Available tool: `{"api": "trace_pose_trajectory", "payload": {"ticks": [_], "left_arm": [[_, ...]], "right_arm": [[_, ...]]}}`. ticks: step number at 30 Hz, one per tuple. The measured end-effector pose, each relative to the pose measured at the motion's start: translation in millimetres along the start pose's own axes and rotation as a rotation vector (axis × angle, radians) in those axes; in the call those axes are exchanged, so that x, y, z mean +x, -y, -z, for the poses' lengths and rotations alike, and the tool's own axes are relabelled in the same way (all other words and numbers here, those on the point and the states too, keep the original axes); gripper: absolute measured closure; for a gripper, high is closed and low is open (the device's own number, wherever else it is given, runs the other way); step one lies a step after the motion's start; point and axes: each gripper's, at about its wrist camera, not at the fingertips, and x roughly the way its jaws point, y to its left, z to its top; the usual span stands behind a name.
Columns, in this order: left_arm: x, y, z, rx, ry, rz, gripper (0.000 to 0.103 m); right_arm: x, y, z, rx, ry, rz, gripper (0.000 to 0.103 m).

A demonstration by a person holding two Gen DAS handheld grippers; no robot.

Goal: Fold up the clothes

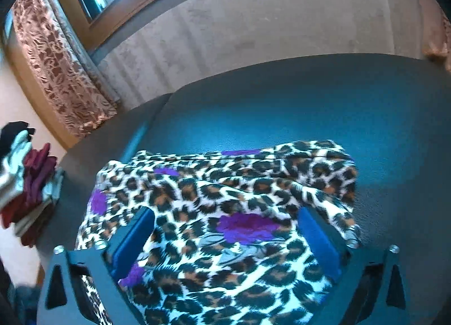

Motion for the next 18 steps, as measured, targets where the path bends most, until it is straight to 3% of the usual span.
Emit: {"api": "trace_pose_trajectory", "payload": {"ticks": [3,7,10,14,18], "left_arm": [[3,-20,-41,-0.051,0.063,-0.003,0.076],[45,-36,-71,-0.061,-0.013,-0.023,0.076],[84,-52,-69,-0.084,-0.12,-0.104,0.078],[96,-58,-61,-0.101,-0.104,-0.118,0.08],[83,-56,-58,-0.087,-0.078,-0.125,0.08]], "right_arm": [[-5,15,3,0.064,0.043,-0.084,0.0],[-9,26,5,0.126,0.078,-0.163,0.0],[-9,26,5,0.127,0.083,-0.17,0.0],[-9,26,6,0.13,0.088,-0.174,0.0],[-16,32,6,0.127,0.088,-0.17,0.0]]}}
